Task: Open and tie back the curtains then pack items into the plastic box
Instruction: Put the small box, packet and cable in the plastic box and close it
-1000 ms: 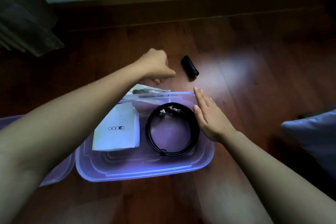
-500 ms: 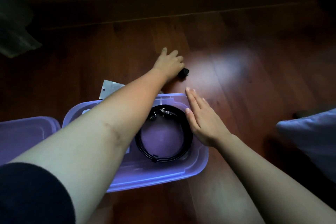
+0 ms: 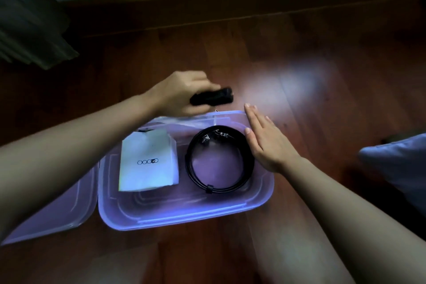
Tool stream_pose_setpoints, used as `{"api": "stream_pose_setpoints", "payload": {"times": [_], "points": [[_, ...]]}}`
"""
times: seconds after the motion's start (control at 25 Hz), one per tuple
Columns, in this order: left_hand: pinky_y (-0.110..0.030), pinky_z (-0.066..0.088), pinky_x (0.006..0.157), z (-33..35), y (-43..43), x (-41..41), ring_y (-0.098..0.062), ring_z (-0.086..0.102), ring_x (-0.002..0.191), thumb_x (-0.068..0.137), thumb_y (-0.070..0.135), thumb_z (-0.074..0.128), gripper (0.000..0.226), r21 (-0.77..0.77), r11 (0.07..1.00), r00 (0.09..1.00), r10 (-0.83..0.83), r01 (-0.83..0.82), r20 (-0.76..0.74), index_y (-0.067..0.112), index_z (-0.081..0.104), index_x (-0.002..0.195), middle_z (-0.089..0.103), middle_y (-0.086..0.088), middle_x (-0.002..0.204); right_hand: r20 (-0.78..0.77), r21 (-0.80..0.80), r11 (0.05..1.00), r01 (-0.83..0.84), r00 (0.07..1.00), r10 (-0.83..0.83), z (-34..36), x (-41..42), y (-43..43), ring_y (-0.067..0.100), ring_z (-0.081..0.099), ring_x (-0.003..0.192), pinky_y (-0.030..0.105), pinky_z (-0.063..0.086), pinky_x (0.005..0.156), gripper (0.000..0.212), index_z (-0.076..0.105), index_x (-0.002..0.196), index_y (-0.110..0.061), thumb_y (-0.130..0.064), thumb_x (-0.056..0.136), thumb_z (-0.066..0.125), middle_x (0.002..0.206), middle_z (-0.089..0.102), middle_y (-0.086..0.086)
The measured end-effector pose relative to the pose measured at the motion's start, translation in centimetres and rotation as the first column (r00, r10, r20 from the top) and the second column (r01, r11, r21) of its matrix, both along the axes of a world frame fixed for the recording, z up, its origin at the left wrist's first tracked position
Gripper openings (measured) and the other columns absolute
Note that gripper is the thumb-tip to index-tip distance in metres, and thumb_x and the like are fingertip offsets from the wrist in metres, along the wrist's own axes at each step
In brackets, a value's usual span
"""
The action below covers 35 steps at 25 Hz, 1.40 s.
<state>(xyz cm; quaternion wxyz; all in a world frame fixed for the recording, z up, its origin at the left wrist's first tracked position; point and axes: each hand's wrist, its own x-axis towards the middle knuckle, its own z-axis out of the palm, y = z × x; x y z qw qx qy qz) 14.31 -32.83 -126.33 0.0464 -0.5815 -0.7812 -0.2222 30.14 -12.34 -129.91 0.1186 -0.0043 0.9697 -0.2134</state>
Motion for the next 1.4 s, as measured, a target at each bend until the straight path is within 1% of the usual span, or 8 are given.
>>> {"api": "stream_pose_setpoints", "payload": {"times": [0.2, 0.4, 0.52, 0.64, 0.76, 0.92, 1.2, 1.4], "points": [[-0.026, 0.046, 0.055, -1.1, -0.5, 7.2, -0.028, 0.062, 0.07, 0.075, 0.029, 0.072, 0.034, -0.28, 0.911, 0.951, -0.308, 0.301, 0.02, 0.01, 0.07, 0.104, 0.063, -0.009, 0.079, 0.0, -0.007, 1.0, 0.004, 1.0, -0.004, 0.0, 0.0, 0.0, 0.011, 0.005, 0.145, 0.025, 0.002, 0.115, 0.066, 0.003, 0.149, -0.013, -0.032, 0.087, 0.016, 0.158, 0.006, 0.001], [-0.036, 0.038, 0.067, -2.6, 3.6, 10.3, -0.03, 0.054, 0.107, 0.093, 0.02, 0.046, 0.031, -0.819, 0.563, 0.978, -0.21, 0.11, -0.013, 0.007, 0.058, 0.118, 0.056, -0.008, 0.114, -0.008, 0.019, 1.0, 0.006, 1.0, -0.006, 0.1, 0.0, -0.1, 0.012, 0.005, 0.146, 0.025, 0.002, 0.115, 0.067, 0.005, 0.149, -0.012, -0.032, 0.086, 0.016, 0.158, 0.007, 0.002], [-0.037, 0.044, 0.069, -2.3, 3.0, 10.3, -0.03, 0.056, 0.103, 0.09, 0.031, 0.051, 0.036, -0.721, 0.675, 0.986, -0.147, 0.154, 0.073, 0.005, 0.06, 0.113, 0.058, -0.011, 0.111, -0.011, 0.028, 1.0, 0.005, 1.0, -0.004, 0.1, 0.0, -0.2, 0.013, 0.005, 0.146, 0.026, 0.003, 0.115, 0.067, 0.006, 0.149, -0.011, -0.032, 0.086, 0.016, 0.158, 0.007, 0.003], [-0.033, 0.051, 0.058, -1.1, 1.6, 6.5, -0.03, 0.064, 0.07, 0.088, 0.037, 0.046, 0.039, -0.203, 0.979, 1.0, 0.002, -0.005, -0.015, 0.007, 0.071, 0.083, 0.065, -0.013, 0.076, -0.016, 0.02, 1.0, 0.004, 1.0, -0.004, 0.0, 0.0, -0.1, 0.014, 0.006, 0.146, 0.027, 0.005, 0.116, 0.067, 0.006, 0.149, -0.01, -0.032, 0.086, 0.017, 0.158, 0.008, 0.004], [-0.038, 0.052, 0.075, -0.2, -0.4, -1.0, -0.031, 0.064, 0.089, 0.091, 0.029, 0.052, 0.029, -0.394, 0.873, 0.937, 0.341, -0.287, 0.073, 0.009, 0.071, 0.099, 0.067, -0.013, 0.095, -0.018, 0.025, 1.0, -0.007, 1.0, 0.007, 0.1, -0.1, 0.0, 0.014, 0.007, 0.145, 0.027, 0.005, 0.116, 0.067, 0.005, 0.149, -0.011, -0.032, 0.087, 0.017, 0.158, 0.008, 0.004], [-0.032, 0.043, 0.087, -2.8, -2.3, -3.9, -0.025, 0.055, 0.105, 0.083, 0.029, 0.067, 0.043, -0.782, 0.615, 0.928, 0.343, -0.104, 0.146, 0.016, 0.059, 0.123, 0.06, -0.008, 0.115, -0.025, 0.04, 0.999, -0.005, 1.0, 0.006, 0.2, 0.0, -0.1, 0.014, 0.007, 0.145, 0.027, 0.005, 0.116, 0.067, 0.005, 0.149, -0.011, -0.032, 0.086, 0.017, 0.158, 0.008, 0.004], [-0.029, 0.037, 0.08, -3.7, -3.3, -3.6, -0.029, 0.054, 0.105, 0.082, 0.02, 0.07, 0.032, -0.624, 0.739, 0.843, 0.485, -0.253, 0.233, 0.016, 0.063, 0.113, 0.058, -0.01, 0.106, -0.025, 0.054, 0.999, 0.0, 1.0, 0.002, 0.1, -0.1, 0.0, 0.014, 0.007, 0.145, 0.027, 0.005, 0.116, 0.068, 0.005, 0.149, -0.011, -0.033, 0.086, 0.017, 0.158, 0.008, 0.004], [-0.035, 0.043, 0.093, 0.2, -6.3, -1.5, -0.027, 0.053, 0.118, 0.082, 0.026, 0.071, 0.065, -0.388, 0.826, 0.759, 0.544, -0.409, 0.358, 0.027, 0.041, 0.14, 0.056, -0.01, 0.133, -0.018, 0.087, 0.996, -0.009, 1.0, 0.01, 0.0, -0.2, 0.0, 0.016, 0.008, 0.146, 0.031, 0.008, 0.117, 0.068, 0.005, 0.149, -0.01, -0.033, 0.086, 0.017, 0.158, 0.008, 0.007]]}}
